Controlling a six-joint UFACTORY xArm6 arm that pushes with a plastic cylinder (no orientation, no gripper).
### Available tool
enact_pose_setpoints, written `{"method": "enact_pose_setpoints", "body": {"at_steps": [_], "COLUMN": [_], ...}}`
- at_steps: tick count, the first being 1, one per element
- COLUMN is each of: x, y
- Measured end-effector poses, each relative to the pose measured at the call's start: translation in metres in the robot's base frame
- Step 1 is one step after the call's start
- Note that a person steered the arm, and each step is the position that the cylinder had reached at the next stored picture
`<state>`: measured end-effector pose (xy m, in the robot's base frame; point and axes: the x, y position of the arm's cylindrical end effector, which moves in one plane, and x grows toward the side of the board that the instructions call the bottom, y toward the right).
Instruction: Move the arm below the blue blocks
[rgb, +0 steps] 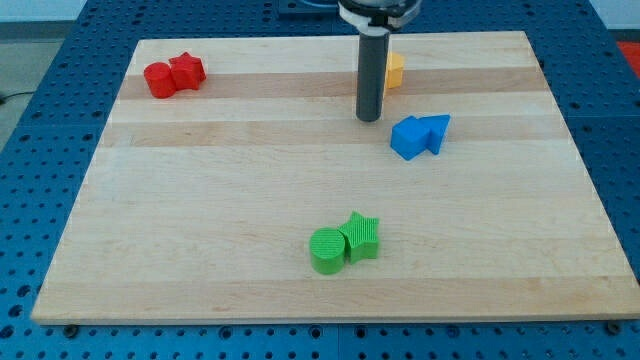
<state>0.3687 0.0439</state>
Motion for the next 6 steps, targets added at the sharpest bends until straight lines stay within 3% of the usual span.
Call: {"method": "enact_pose_setpoints", "body": {"at_steps": [3,4,6], "x": [0.079,0.117,0.199], "y": [0.028,0.060,0.060]}}
